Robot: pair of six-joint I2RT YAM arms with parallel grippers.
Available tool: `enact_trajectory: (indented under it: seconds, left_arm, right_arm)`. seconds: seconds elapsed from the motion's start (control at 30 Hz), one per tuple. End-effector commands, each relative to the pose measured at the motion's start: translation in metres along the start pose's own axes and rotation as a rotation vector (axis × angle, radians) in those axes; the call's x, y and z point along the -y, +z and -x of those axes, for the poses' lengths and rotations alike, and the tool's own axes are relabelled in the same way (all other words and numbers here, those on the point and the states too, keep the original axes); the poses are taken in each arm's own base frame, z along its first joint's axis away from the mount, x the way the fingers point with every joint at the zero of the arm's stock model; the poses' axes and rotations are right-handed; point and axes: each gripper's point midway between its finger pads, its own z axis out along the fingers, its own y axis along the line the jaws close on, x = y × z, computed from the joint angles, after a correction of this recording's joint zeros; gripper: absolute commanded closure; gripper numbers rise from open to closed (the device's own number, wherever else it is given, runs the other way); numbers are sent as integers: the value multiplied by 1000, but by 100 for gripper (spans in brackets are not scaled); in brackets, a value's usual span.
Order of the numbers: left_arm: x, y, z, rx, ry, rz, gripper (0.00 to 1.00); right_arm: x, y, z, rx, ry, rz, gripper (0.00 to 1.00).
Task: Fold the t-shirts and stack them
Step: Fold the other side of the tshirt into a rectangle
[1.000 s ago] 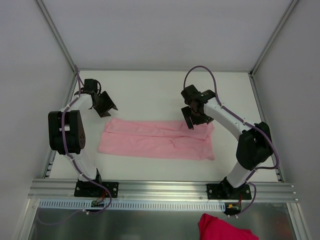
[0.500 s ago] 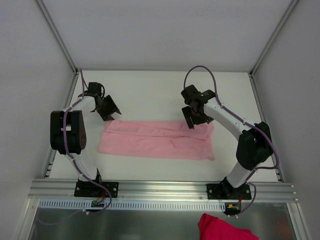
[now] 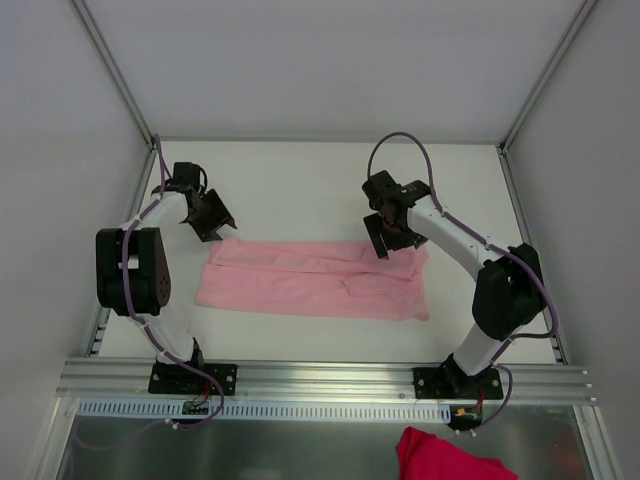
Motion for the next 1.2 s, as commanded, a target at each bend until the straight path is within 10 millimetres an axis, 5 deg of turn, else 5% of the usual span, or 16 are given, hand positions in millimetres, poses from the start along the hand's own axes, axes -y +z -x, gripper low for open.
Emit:
enact_trajectory:
  seconds: [0.0,1.17]
  left_arm:
    - [12,-31,15,88,47,0,47]
    - [-11,-4,-3,47,42,89,50]
  right_arm:
    - [-4,3,-5,-16,-4,4,25]
    - [15,-15,-11,16,-17,-51,25]
